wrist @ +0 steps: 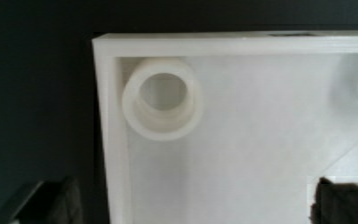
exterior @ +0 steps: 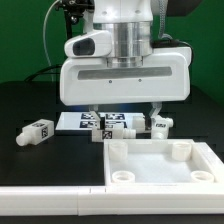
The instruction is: Assemble square table
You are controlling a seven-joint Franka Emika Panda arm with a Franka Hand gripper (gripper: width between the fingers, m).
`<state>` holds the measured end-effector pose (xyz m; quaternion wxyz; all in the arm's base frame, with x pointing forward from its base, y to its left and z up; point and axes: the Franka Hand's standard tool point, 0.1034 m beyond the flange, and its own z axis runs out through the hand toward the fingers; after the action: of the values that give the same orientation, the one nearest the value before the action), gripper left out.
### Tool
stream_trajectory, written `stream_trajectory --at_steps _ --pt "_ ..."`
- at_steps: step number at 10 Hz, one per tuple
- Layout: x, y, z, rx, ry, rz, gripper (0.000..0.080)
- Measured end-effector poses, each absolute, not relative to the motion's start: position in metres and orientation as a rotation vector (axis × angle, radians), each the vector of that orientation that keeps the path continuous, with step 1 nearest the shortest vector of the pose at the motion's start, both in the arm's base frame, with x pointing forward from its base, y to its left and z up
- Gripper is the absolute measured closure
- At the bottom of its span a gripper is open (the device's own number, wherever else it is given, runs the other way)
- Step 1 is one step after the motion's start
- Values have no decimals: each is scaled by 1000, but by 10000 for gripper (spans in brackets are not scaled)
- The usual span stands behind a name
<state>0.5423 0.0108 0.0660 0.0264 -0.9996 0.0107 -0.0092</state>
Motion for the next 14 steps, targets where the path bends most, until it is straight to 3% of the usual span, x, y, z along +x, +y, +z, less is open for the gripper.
stream_trajectory --at_steps 4,8,11,14 --pt "519 30 84 -3082 -579 -201 151" --pt "515 15 81 -3025 -936 -224 151" --pt "480 14 62 -2951 -1131 -95 151" --pt "479 11 60 -2858 -1374 -75 151"
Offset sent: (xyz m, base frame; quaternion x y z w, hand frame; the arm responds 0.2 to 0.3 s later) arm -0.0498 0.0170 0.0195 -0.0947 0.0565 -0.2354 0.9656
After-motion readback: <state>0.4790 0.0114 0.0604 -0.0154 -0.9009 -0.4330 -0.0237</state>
